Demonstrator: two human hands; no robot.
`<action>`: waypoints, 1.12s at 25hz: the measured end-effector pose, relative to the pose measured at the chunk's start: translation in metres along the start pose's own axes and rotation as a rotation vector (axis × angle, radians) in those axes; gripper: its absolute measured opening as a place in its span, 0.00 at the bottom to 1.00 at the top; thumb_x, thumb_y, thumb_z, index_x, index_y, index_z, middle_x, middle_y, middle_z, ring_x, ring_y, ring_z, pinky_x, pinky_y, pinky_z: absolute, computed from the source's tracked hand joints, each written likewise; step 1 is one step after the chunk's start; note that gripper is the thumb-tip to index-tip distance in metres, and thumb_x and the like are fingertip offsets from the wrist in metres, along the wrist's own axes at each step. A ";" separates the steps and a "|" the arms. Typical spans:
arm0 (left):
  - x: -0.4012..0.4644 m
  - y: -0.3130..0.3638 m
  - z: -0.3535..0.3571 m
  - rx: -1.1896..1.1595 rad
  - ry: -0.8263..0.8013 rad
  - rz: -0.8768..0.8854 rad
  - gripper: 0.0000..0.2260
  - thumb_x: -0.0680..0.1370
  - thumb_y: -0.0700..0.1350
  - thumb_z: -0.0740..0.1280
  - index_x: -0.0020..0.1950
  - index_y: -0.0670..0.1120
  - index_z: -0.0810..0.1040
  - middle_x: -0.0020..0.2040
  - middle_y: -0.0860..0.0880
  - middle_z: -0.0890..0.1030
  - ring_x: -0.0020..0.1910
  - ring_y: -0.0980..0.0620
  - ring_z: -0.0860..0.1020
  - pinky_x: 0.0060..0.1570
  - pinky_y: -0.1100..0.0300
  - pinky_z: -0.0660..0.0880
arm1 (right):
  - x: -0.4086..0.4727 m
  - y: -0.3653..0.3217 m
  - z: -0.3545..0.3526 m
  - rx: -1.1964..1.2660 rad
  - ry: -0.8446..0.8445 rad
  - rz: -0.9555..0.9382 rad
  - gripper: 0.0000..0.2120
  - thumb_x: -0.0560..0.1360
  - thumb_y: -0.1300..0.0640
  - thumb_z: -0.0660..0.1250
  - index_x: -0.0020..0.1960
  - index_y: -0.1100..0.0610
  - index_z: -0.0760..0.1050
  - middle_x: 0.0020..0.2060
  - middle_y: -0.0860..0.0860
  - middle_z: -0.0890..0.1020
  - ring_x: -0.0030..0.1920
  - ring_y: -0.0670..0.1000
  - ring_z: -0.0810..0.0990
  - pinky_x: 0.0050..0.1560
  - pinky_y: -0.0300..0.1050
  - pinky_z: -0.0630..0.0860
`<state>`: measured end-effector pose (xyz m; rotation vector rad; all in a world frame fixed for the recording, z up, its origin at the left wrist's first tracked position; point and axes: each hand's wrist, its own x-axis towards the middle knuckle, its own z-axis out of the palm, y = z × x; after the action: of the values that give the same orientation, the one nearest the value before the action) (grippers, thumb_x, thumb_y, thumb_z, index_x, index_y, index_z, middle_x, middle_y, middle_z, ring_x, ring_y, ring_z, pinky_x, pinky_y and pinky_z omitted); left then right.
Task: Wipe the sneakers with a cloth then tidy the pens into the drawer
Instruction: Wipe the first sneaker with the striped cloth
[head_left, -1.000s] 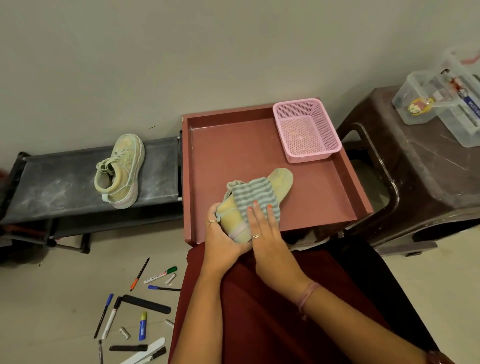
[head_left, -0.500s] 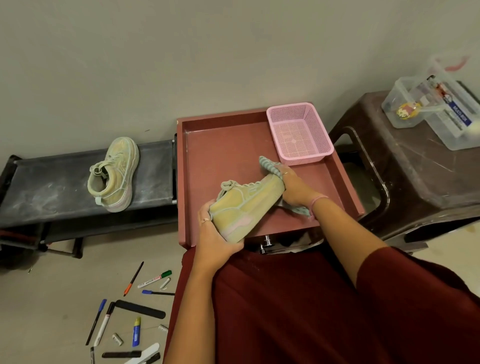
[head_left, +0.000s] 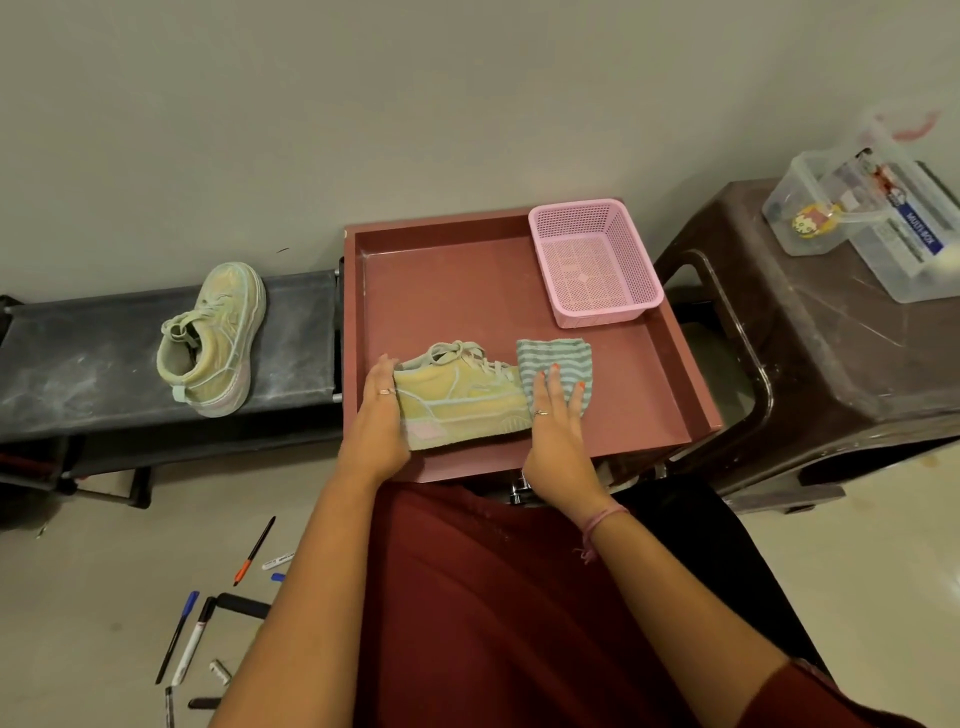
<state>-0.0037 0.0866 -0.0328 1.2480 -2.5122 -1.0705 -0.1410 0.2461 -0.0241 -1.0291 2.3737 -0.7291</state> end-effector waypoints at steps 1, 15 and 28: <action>0.002 0.006 0.000 -0.006 -0.048 -0.059 0.52 0.66 0.30 0.74 0.79 0.43 0.43 0.79 0.45 0.45 0.78 0.46 0.50 0.74 0.58 0.51 | -0.001 -0.003 0.000 0.023 -0.002 0.021 0.43 0.68 0.78 0.52 0.77 0.59 0.38 0.76 0.52 0.35 0.74 0.60 0.30 0.73 0.47 0.42; 0.033 0.049 0.032 -0.030 0.113 -0.361 0.29 0.77 0.64 0.60 0.74 0.53 0.59 0.79 0.41 0.44 0.77 0.39 0.50 0.75 0.42 0.46 | -0.027 -0.038 0.069 -0.239 0.168 -0.109 0.34 0.70 0.66 0.61 0.75 0.65 0.56 0.75 0.62 0.55 0.75 0.65 0.54 0.71 0.56 0.59; 0.036 0.049 0.034 -0.079 0.157 -0.383 0.27 0.75 0.60 0.66 0.70 0.53 0.64 0.79 0.44 0.46 0.77 0.41 0.51 0.73 0.44 0.48 | 0.024 0.005 0.014 -0.396 0.161 0.014 0.28 0.77 0.66 0.51 0.76 0.67 0.48 0.75 0.63 0.52 0.75 0.65 0.48 0.75 0.56 0.47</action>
<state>-0.0728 0.0977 -0.0328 1.7598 -2.1460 -1.0803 -0.1506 0.2265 -0.0431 -1.1423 2.7328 -0.3520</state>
